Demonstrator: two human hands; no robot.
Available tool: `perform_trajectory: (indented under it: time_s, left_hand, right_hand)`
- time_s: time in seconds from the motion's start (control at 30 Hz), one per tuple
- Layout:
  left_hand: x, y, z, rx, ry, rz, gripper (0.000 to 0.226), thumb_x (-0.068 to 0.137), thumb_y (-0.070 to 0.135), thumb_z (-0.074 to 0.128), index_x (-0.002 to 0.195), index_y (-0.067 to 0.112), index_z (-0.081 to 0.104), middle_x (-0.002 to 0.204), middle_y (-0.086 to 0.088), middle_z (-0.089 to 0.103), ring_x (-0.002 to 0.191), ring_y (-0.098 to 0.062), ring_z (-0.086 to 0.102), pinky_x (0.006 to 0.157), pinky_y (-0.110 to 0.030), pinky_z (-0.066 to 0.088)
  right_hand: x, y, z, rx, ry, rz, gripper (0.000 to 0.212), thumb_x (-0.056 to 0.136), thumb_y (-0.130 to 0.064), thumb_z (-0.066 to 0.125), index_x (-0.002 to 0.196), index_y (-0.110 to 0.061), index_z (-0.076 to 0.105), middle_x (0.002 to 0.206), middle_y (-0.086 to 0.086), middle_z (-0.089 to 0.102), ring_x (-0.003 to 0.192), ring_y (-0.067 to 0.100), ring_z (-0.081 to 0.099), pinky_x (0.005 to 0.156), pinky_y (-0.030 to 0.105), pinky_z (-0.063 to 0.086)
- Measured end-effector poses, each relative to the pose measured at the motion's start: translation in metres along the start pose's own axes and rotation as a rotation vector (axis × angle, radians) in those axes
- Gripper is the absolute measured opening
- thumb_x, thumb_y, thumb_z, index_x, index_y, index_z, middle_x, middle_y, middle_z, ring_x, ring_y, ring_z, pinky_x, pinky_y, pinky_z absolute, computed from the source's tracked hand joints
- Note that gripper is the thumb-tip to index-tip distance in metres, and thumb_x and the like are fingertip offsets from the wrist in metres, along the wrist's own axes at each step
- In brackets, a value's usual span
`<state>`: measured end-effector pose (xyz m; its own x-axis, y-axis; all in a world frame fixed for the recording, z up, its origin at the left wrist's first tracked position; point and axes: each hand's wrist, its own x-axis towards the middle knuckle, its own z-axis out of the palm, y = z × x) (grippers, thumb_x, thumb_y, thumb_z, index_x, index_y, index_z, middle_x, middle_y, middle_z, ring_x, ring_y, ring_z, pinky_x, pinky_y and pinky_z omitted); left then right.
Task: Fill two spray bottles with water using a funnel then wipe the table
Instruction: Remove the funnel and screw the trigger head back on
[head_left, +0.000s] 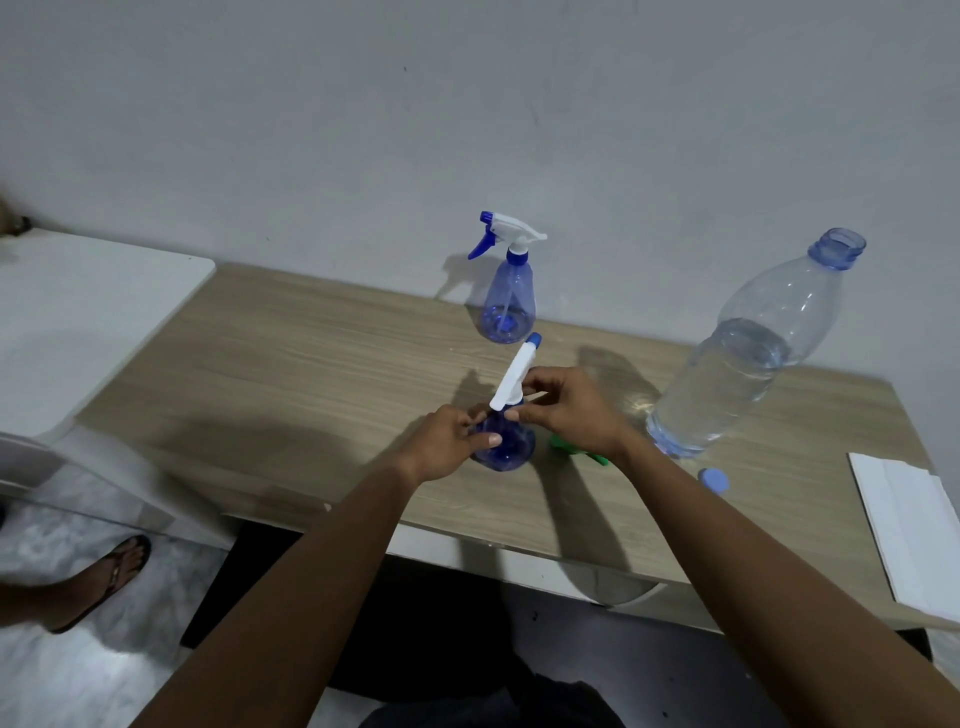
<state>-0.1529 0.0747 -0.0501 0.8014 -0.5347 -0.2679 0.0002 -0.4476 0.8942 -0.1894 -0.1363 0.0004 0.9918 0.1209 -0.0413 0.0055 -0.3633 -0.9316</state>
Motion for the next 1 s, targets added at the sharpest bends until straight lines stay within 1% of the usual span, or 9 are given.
perform_trajectory:
  time_s: [0.07, 0.17, 0.23, 0.33, 0.4, 0.5, 0.77, 0.9, 1.0]
  left_hand:
    - [0.0, 0.0, 0.0, -0.016, 0.013, -0.005, 0.037, 0.068, 0.057, 0.071, 0.102, 0.043, 0.074, 0.099, 0.006, 0.078, 0.1, -0.014, 0.072, 0.1, -0.05, 0.052]
    - [-0.003, 0.001, 0.0, -0.042, 0.012, -0.012, 0.037, 0.073, 0.047, 0.074, 0.107, 0.033, 0.075, 0.101, 0.004, 0.078, 0.101, -0.014, 0.072, 0.101, -0.049, 0.051]
    - [-0.003, 0.001, 0.0, -0.051, 0.008, -0.019, 0.03, 0.077, 0.04, 0.075, 0.106, 0.03, 0.076, 0.1, 0.002, 0.078, 0.101, -0.015, 0.072, 0.101, -0.051, 0.05]
    - [-0.002, 0.002, 0.0, -0.044, 0.018, -0.022, 0.038, 0.071, 0.049, 0.075, 0.104, 0.03, 0.076, 0.098, 0.003, 0.078, 0.099, -0.015, 0.072, 0.1, -0.05, 0.051]
    - [-0.002, 0.002, 0.0, -0.037, 0.025, -0.026, 0.039, 0.073, 0.047, 0.075, 0.107, 0.027, 0.076, 0.099, 0.002, 0.078, 0.099, -0.015, 0.072, 0.1, -0.05, 0.051]
    - [-0.002, 0.002, 0.0, -0.061, 0.026, -0.038, 0.032, 0.085, 0.027, 0.076, 0.117, 0.024, 0.073, 0.104, 0.002, 0.077, 0.103, -0.013, 0.071, 0.102, -0.047, 0.051]
    - [-0.002, 0.003, 0.003, -0.091, 0.017, -0.054, 0.037, 0.089, 0.023, 0.073, 0.126, 0.025, 0.069, 0.105, 0.001, 0.077, 0.104, -0.013, 0.07, 0.098, -0.035, 0.054]
    - [-0.004, 0.006, -0.002, -0.086, 0.006, -0.065, 0.036, 0.086, 0.022, 0.076, 0.122, 0.023, 0.071, 0.103, 0.001, 0.077, 0.102, -0.012, 0.071, 0.101, -0.041, 0.053]
    - [-0.006, 0.009, -0.002, -0.076, -0.001, -0.066, 0.041, 0.076, 0.038, 0.079, 0.115, 0.026, 0.074, 0.102, -0.002, 0.078, 0.103, -0.018, 0.072, 0.101, -0.048, 0.052]
  right_hand:
    - [0.0, 0.004, 0.009, -0.009, 0.09, 0.021, 0.026, 0.073, -0.014, 0.09, 0.087, -0.013, 0.069, 0.093, 0.011, 0.076, 0.087, 0.027, 0.076, 0.086, 0.053, 0.059]
    - [-0.002, 0.011, 0.015, 0.01, 0.126, 0.016, 0.039, 0.062, -0.036, 0.092, 0.076, -0.024, 0.058, 0.091, 0.008, 0.075, 0.088, 0.029, 0.076, 0.083, 0.058, 0.059]
    - [-0.003, 0.011, 0.01, 0.024, 0.113, 0.017, 0.04, 0.063, -0.03, 0.093, 0.086, -0.019, 0.062, 0.096, 0.006, 0.076, 0.096, 0.026, 0.075, 0.088, 0.054, 0.059]
    - [-0.005, 0.007, 0.002, 0.097, 0.022, 0.034, 0.037, 0.078, -0.003, 0.085, 0.11, -0.004, 0.066, 0.109, 0.009, 0.076, 0.107, 0.018, 0.072, 0.097, 0.042, 0.058]
    - [-0.004, 0.006, 0.001, 0.086, -0.019, 0.009, 0.033, 0.085, 0.002, 0.077, 0.117, -0.002, 0.07, 0.115, 0.01, 0.075, 0.107, 0.011, 0.071, 0.097, 0.032, 0.057]
    - [-0.003, 0.004, 0.004, 0.075, -0.052, -0.003, 0.027, 0.091, 0.0, 0.071, 0.119, -0.001, 0.072, 0.116, 0.01, 0.075, 0.102, 0.009, 0.072, 0.091, 0.022, 0.055]
    - [-0.008, 0.018, 0.019, 0.07, 0.089, -0.056, 0.024, 0.092, -0.005, 0.071, 0.116, -0.006, 0.074, 0.111, 0.003, 0.077, 0.106, 0.018, 0.073, 0.097, 0.033, 0.057]
    - [-0.01, 0.019, 0.025, 0.015, 0.153, -0.073, 0.024, 0.091, -0.008, 0.073, 0.114, -0.014, 0.076, 0.108, -0.003, 0.077, 0.104, 0.013, 0.072, 0.093, 0.037, 0.06]
    - [-0.015, 0.015, 0.028, 0.026, 0.179, -0.075, 0.024, 0.091, -0.009, 0.073, 0.115, -0.015, 0.075, 0.108, -0.007, 0.077, 0.103, 0.009, 0.071, 0.093, 0.035, 0.059]
